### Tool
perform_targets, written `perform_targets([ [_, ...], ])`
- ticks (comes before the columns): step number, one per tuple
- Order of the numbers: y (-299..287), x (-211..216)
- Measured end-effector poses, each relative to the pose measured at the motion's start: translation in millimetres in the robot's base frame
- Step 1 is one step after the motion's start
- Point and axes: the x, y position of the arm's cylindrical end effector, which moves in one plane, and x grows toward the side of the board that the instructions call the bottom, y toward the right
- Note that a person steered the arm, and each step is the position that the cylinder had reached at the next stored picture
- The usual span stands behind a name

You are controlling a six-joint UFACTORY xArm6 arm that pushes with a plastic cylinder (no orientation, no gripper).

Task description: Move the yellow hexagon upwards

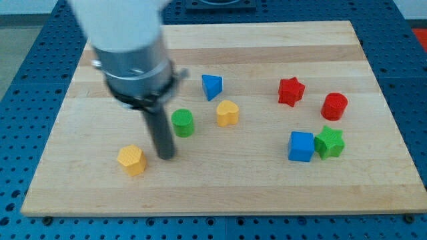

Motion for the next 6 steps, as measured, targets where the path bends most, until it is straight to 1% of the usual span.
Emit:
perform_targets([
  [1,11.6,2.4],
  [2,3.3,56.7],
  [3,-26.0,78.1],
  [4,-70.7,77.0],
  [5,-73.5,67.5],
  [6,-82.9,16.4],
])
